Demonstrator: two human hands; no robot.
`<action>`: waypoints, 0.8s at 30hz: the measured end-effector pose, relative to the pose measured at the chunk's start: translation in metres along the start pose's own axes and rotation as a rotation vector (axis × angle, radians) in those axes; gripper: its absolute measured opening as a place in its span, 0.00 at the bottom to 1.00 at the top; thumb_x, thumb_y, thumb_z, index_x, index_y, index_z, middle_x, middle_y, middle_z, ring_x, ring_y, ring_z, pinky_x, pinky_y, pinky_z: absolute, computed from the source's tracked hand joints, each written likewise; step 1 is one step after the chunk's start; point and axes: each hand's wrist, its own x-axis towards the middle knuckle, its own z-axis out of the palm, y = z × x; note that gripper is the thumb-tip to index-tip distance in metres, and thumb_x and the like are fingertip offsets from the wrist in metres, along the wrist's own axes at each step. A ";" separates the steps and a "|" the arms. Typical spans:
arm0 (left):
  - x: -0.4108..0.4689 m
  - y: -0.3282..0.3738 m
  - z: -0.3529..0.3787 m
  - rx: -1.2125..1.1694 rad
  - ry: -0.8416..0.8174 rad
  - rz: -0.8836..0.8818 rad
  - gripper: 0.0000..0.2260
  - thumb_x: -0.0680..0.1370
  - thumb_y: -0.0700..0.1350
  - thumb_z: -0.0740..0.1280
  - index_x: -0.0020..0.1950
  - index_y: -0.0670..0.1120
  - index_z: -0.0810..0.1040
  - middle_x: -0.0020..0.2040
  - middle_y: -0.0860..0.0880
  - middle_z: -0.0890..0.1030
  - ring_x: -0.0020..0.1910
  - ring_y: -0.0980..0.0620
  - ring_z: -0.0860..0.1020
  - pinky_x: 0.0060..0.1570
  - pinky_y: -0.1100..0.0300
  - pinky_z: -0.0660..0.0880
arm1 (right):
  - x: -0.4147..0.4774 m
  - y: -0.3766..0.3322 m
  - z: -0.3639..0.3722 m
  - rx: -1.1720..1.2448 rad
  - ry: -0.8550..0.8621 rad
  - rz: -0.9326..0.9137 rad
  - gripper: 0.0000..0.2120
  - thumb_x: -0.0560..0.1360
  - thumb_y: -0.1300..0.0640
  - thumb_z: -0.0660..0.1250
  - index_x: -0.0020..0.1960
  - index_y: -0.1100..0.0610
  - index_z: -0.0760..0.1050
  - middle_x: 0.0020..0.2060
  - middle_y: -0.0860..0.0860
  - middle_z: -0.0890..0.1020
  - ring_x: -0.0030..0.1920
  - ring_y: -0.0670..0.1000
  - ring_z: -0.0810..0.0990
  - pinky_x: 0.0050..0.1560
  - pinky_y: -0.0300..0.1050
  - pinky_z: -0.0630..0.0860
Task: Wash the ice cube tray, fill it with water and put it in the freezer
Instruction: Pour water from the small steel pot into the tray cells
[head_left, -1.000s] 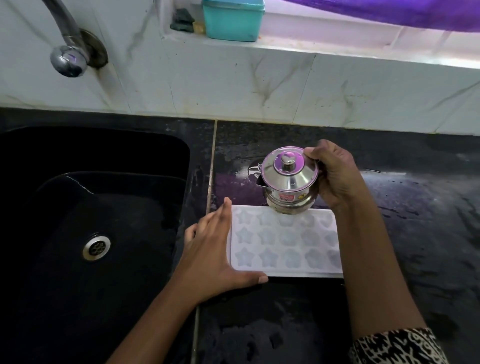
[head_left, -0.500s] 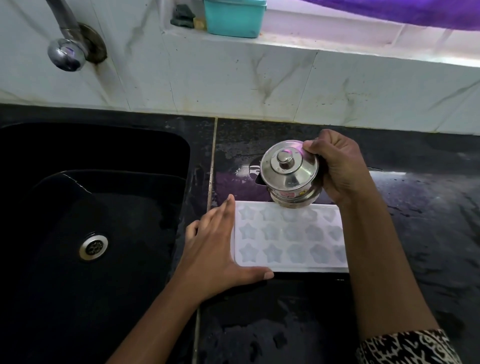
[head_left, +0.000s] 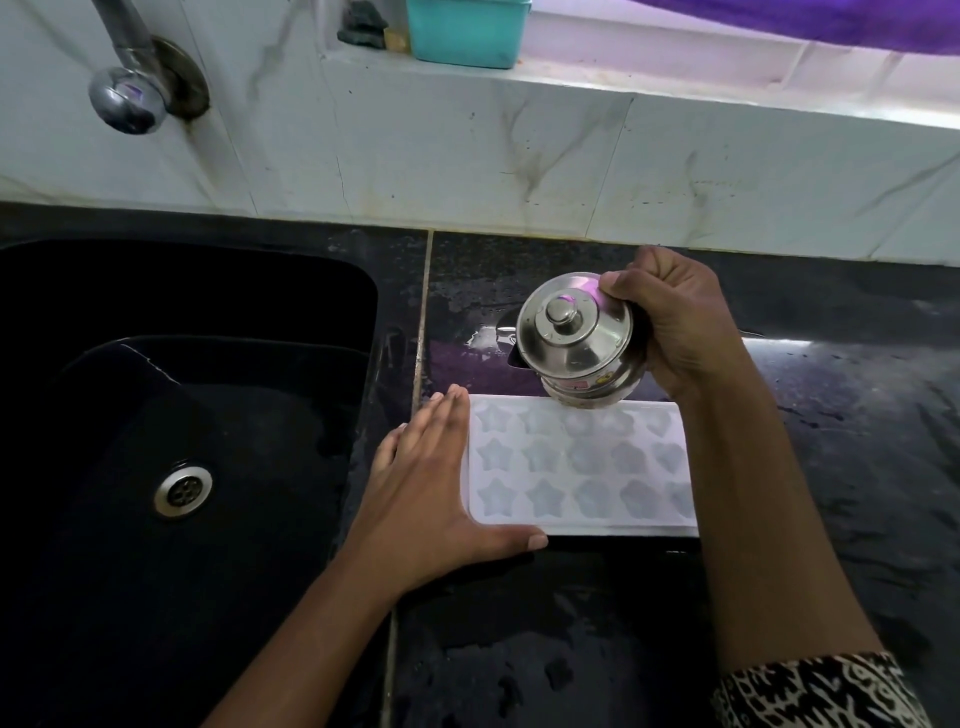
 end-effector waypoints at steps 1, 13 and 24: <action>0.000 0.000 0.000 0.001 -0.001 -0.002 0.63 0.53 0.81 0.57 0.78 0.53 0.35 0.78 0.59 0.36 0.75 0.63 0.35 0.73 0.58 0.36 | 0.000 -0.001 0.000 -0.007 0.003 -0.003 0.20 0.72 0.70 0.65 0.29 0.57 0.59 0.24 0.51 0.63 0.25 0.46 0.62 0.27 0.37 0.64; 0.000 -0.001 0.001 -0.013 0.002 0.002 0.63 0.54 0.81 0.58 0.79 0.53 0.36 0.79 0.59 0.39 0.75 0.64 0.38 0.72 0.59 0.37 | -0.003 -0.007 0.000 -0.174 -0.008 -0.056 0.17 0.71 0.69 0.67 0.31 0.59 0.61 0.28 0.56 0.64 0.28 0.51 0.63 0.27 0.38 0.65; 0.000 -0.001 0.000 -0.013 -0.002 0.007 0.62 0.56 0.80 0.61 0.79 0.52 0.38 0.79 0.59 0.40 0.76 0.62 0.39 0.74 0.57 0.38 | -0.004 -0.012 -0.002 -0.188 -0.004 -0.083 0.17 0.71 0.68 0.66 0.30 0.58 0.61 0.25 0.54 0.64 0.25 0.46 0.66 0.26 0.36 0.65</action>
